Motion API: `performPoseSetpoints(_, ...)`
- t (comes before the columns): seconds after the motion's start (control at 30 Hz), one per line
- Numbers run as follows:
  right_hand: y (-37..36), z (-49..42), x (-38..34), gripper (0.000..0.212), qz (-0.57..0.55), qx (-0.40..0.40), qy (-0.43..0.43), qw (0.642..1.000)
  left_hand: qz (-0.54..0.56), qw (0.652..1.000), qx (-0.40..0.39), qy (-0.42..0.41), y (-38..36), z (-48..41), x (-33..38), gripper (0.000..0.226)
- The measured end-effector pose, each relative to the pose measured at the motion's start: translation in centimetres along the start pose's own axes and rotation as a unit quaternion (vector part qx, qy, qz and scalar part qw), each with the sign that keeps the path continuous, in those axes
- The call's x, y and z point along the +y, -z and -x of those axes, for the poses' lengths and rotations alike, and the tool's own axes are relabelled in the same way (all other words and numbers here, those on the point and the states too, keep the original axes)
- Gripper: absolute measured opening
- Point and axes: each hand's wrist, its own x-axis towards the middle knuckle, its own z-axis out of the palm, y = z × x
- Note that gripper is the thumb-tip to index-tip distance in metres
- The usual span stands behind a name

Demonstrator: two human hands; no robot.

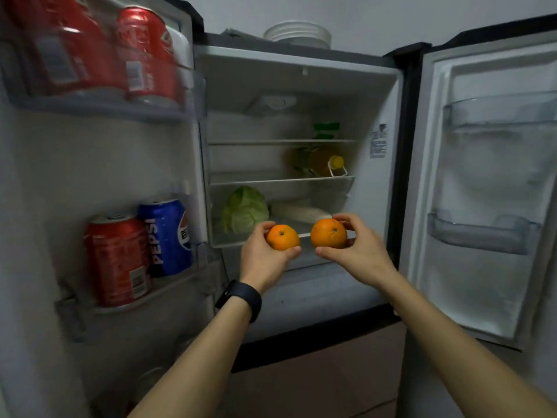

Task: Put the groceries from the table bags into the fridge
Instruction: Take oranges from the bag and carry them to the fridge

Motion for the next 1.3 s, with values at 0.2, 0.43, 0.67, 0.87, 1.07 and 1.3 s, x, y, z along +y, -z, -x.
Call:
performPoseSetpoints(0.2,-3.7,-11.0,6.9,0.075,0.096,-0.091,0.022,0.991,-0.056,0.996,0.014,0.068,-4.9,-7.3,-5.0,0.073)
performPoseSetpoints(0.43,-9.8,-19.5,13.3,0.073,0.302,-0.329,0.043,0.894,-0.318,0.925,-0.094,0.188,-7.0,-13.9,-10.7,0.073)
performPoseSetpoints(0.67,-16.0,-22.6,15.4,0.064,0.392,-0.496,0.069,0.772,-0.449,0.811,-0.258,0.272,-5.5,-18.7,-16.4,0.07)
performPoseSetpoints(0.87,-21.6,-23.4,14.8,0.078,0.382,-0.502,0.12,0.766,-0.479,0.775,-0.307,0.277,-5.0,-21.5,-19.7,0.074)
performPoseSetpoints(1.07,-26.1,-23.0,15.1,0.093,0.344,-0.484,0.112,0.797,-0.451,0.79,-0.311,0.277,-5.1,-21.5,-22.7,0.066)
performPoseSetpoints(1.3,-26.8,-22.3,17.2,0.087,0.3,-0.496,0.071,0.812,-0.435,0.808,-0.295,0.265,-5.4,-21.1,-24.3,0.065)
